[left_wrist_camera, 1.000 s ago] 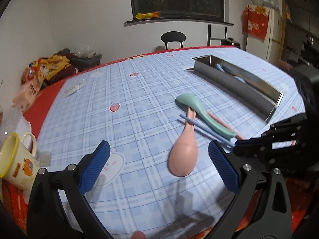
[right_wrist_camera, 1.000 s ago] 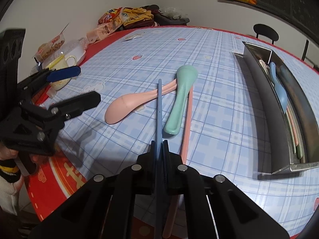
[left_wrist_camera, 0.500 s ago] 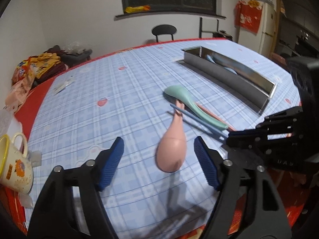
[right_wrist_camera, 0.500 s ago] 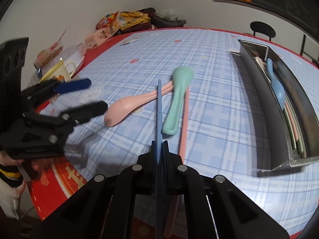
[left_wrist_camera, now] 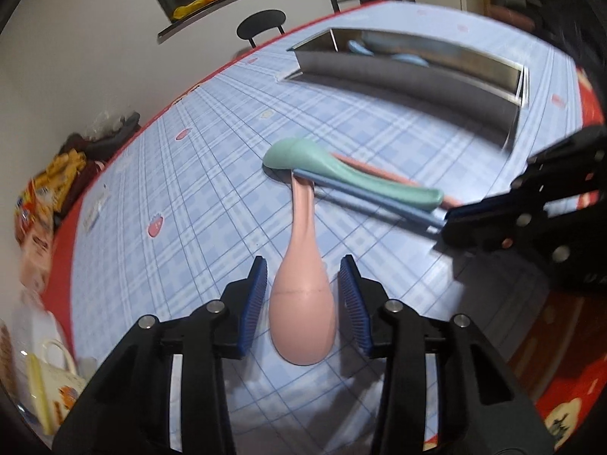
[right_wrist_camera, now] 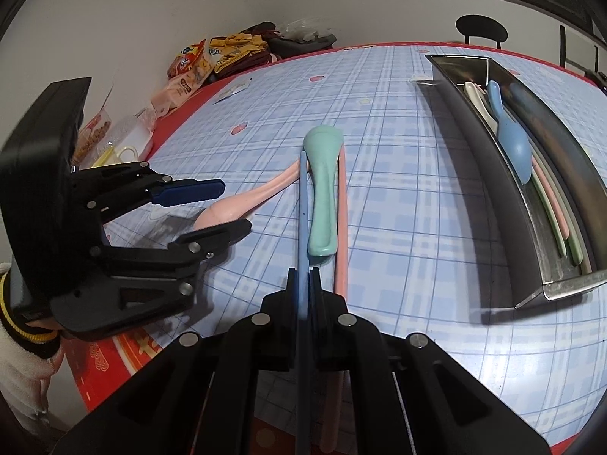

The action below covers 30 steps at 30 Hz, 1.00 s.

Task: Organize utensils
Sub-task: 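Close the right tool on a blue chopstick while the left tool grasps the pink spoon, then lift the pink spoon with the left tool while the right tool holds the blue chopstick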

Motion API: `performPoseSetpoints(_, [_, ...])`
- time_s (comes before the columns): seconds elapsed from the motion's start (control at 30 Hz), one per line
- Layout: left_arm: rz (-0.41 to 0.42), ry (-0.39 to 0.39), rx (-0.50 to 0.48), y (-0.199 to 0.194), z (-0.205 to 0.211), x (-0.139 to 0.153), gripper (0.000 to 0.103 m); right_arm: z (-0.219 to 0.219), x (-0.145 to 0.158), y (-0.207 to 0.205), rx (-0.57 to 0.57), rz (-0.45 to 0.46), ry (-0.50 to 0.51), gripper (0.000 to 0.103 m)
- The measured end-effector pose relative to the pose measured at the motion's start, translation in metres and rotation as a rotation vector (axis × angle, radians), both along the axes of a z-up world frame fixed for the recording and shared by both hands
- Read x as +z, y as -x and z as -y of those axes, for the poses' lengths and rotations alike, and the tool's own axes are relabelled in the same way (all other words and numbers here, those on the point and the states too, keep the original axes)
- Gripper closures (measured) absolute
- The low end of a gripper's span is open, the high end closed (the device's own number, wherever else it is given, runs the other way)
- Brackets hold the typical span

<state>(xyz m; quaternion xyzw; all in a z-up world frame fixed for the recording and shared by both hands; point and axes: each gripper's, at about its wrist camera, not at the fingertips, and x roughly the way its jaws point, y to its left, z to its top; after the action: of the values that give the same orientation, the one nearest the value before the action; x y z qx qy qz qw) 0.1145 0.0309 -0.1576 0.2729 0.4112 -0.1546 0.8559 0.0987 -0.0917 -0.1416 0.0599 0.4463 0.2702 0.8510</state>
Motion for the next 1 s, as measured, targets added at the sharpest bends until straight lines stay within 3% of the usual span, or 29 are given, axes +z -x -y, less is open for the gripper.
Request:
performPoseSetpoints(0.17, [0.01, -0.039, -0.005, -0.001, 0.006, -0.002, 0.07, 0.001, 0.0, 0.0, 0.0, -0.004, -0.008, 0.097])
performPoseSetpoints(0.27, [-0.001, -0.006, 0.009, -0.003, 0.002, 0.0, 0.071, 0.001, 0.0, -0.001, 0.001, -0.007, -0.013, 0.097])
performPoseSetpoints(0.37, [-0.036, 0.096, 0.038, -0.006, -0.009, 0.003, 0.071, 0.001, 0.0, 0.0, 0.001, -0.008, -0.016, 0.097])
performPoseSetpoints(0.5, [-0.144, 0.36, 0.119, -0.017, -0.043, 0.008, 0.071, 0.001, 0.0, 0.0, 0.007, -0.008, -0.023, 0.097])
performPoseSetpoints(0.67, [-0.201, 0.533, 0.184, -0.02, -0.068, 0.005, 0.071, 0.002, 0.0, -0.001, 0.008, -0.01, -0.032, 0.097])
performPoseSetpoints(1.0, [-0.176, 0.476, 0.218, -0.019, -0.074, 0.006, 0.071, 0.004, -0.001, -0.002, -0.005, -0.019, -0.037, 0.097])
